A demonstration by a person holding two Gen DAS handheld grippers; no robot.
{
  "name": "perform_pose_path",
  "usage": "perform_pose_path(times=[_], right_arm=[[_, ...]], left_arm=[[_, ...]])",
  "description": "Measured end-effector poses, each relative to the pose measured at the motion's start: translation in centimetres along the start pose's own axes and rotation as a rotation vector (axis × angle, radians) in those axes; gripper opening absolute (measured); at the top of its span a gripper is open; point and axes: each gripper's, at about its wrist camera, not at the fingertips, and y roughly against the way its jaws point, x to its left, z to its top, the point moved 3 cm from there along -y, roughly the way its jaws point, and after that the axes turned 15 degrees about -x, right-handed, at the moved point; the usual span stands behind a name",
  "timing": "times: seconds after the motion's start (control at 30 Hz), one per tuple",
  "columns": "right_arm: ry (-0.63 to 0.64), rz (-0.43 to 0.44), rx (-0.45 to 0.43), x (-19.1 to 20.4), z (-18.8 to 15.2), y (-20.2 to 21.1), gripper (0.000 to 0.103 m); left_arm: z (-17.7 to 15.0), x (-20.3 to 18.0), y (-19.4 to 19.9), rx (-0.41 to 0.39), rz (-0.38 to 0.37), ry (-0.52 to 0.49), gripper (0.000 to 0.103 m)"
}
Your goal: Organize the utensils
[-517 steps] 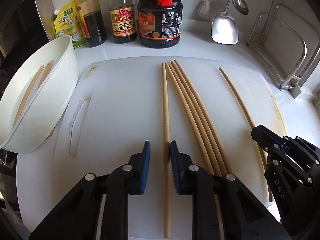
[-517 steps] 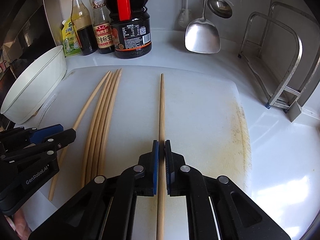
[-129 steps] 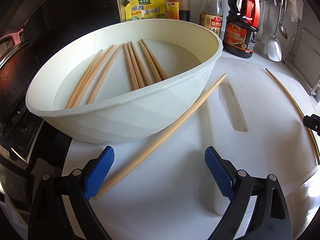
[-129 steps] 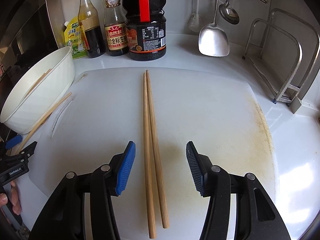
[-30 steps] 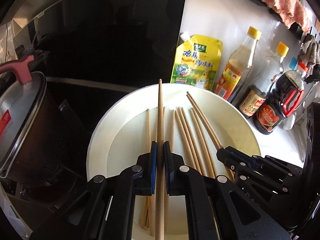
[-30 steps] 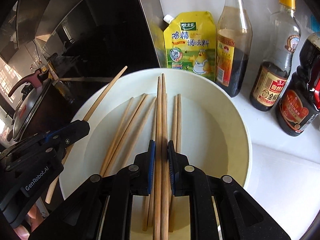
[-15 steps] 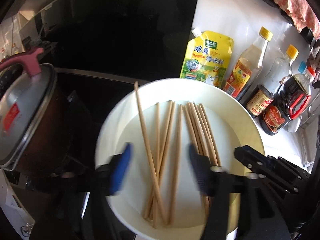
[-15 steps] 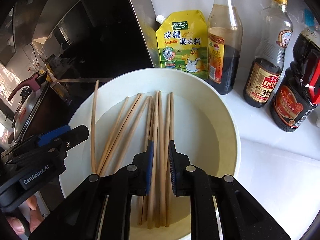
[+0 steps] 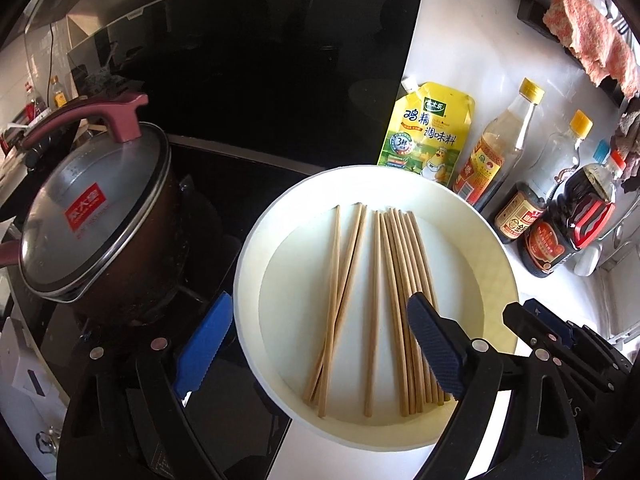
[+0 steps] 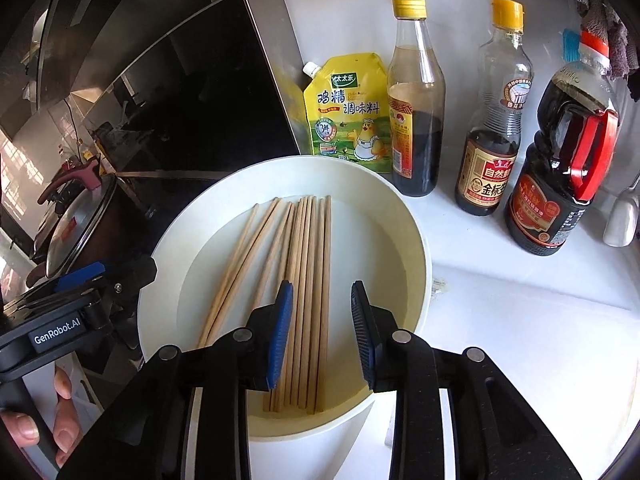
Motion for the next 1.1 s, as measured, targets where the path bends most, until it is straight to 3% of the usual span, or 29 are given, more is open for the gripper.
perform_pose_path(times=[0.4,0.5,1.1], right_arm=[[0.048,0.010,-0.038,1.5,0.3,3.2,0.040],[0.049,0.008,-0.050,1.6,0.3,3.8,0.048],[0.042,-0.024,-0.061,0.8,0.0,5.5,0.054]], left_arm=[[0.7,0.0,3.3,-0.052,0.021,0.004,0.091],[0.7,-0.2,3.8,-0.057,0.028,-0.002,0.093],[0.1,-1.9,5.5,-0.076,0.047,-0.058,0.097]])
